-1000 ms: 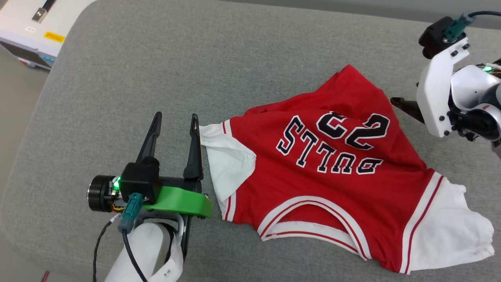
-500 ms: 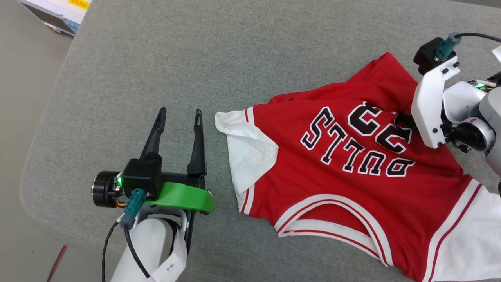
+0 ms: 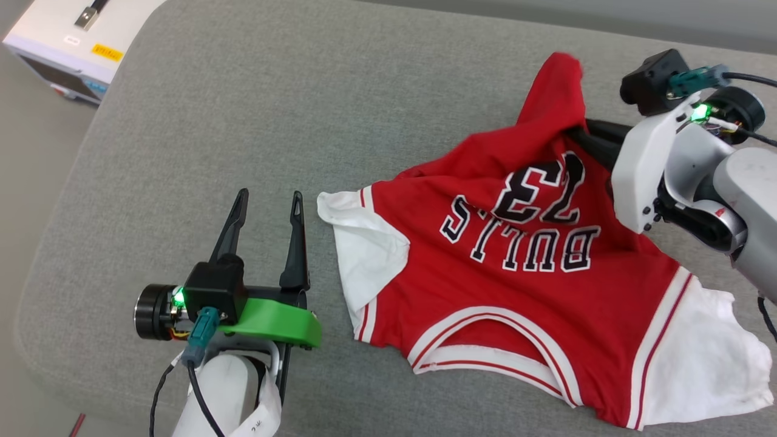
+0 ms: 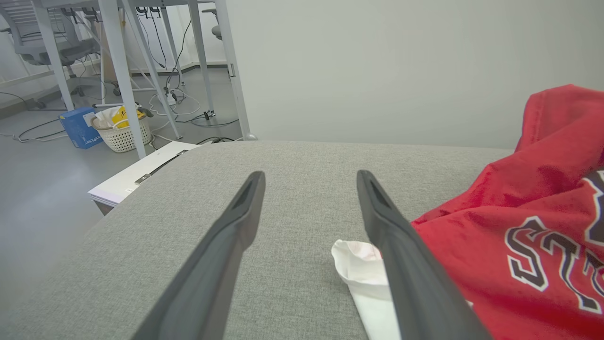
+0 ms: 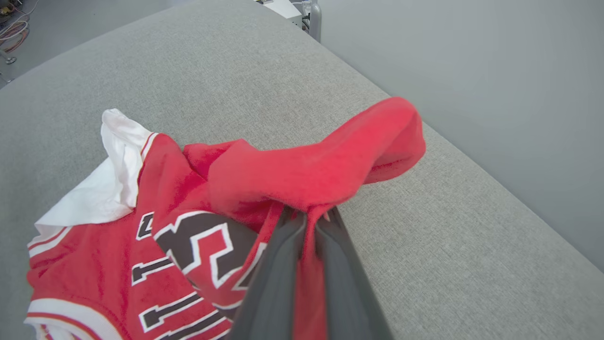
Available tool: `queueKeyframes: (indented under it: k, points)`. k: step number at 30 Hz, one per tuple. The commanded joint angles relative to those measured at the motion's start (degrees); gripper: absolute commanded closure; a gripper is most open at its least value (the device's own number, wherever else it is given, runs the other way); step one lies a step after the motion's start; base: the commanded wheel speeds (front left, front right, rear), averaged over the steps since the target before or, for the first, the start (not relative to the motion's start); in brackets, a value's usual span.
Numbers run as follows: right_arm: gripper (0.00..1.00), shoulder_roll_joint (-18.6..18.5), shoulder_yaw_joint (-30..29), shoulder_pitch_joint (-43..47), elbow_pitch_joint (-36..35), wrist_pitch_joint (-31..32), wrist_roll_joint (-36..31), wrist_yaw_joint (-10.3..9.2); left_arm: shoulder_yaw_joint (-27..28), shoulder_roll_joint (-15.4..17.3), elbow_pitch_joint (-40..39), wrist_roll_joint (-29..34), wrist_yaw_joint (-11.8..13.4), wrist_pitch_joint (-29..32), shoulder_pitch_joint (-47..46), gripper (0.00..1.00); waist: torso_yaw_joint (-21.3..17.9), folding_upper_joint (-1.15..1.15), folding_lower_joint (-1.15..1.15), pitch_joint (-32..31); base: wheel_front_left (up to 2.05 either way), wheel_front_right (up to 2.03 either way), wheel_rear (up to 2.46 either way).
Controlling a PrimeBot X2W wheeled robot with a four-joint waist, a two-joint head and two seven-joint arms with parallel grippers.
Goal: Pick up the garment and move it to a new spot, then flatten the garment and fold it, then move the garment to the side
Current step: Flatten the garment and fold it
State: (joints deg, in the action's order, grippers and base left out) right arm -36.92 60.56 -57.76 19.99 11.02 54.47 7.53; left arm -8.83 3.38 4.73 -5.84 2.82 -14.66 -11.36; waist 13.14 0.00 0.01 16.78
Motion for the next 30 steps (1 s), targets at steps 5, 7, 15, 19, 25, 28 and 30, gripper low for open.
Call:
queueKeyframes:
  k: [5, 7, 15, 19, 25, 28, 30]
  points:
    - [1.00, -2.43, -3.49, -1.25, -3.17, -5.49, -0.79, -0.04, 1.00, -0.43, -0.32, 0.85, -0.48, -0.34, 2.00, 0.00, -3.06, 0.00, -0.01, -2.39, 0.00, 0.00, 0.00]
    - [1.00, -3.21, -5.29, -1.63, -3.09, -6.49, -1.31, -0.04, 1.03, -0.45, -0.38, 0.94, -0.70, -0.34, 2.15, 0.00, -3.39, 0.00, -0.01, -2.32, 0.00, 0.00, 0.00]
    - [1.00, -3.62, -10.55, -6.01, 3.87, -5.36, -3.17, -0.04, -0.43, -0.48, -1.04, 0.02, -0.48, -0.34, 0.53, 0.00, -2.74, 0.00, -0.01, 1.03, 0.00, 0.00, 0.00]
    - [1.00, -1.15, -10.55, -8.38, 12.28, -3.89, -4.72, -0.04, -1.81, -0.49, -1.02, -0.99, 0.12, -0.34, -0.69, 0.00, -1.69, 0.00, -0.01, 3.21, 0.00, 0.00, 0.00]
    - [1.00, 3.48, -9.31, -7.97, 28.02, -0.72, -5.52, -0.04, -3.90, -0.49, -0.73, -2.30, 0.97, -0.34, -2.46, 0.00, 0.49, 0.00, -0.01, 5.28, 0.00, 0.00, 0.00]
    - [1.00, 4.84, -9.06, -6.24, 34.01, 1.45, -4.07, -0.04, -4.74, -0.49, -0.56, -2.69, 1.19, -0.34, -2.95, 0.00, 1.57, 0.00, -0.01, 5.70, 0.00, 0.00, 0.00]
    - [1.00, 5.31, -8.84, -5.22, 36.65, 1.70, -3.40, -0.04, -5.00, -0.49, -0.46, -2.76, 1.35, -0.34, -3.10, 0.00, 1.94, 0.00, -0.01, 5.76, 0.00, 0.00, 0.00]
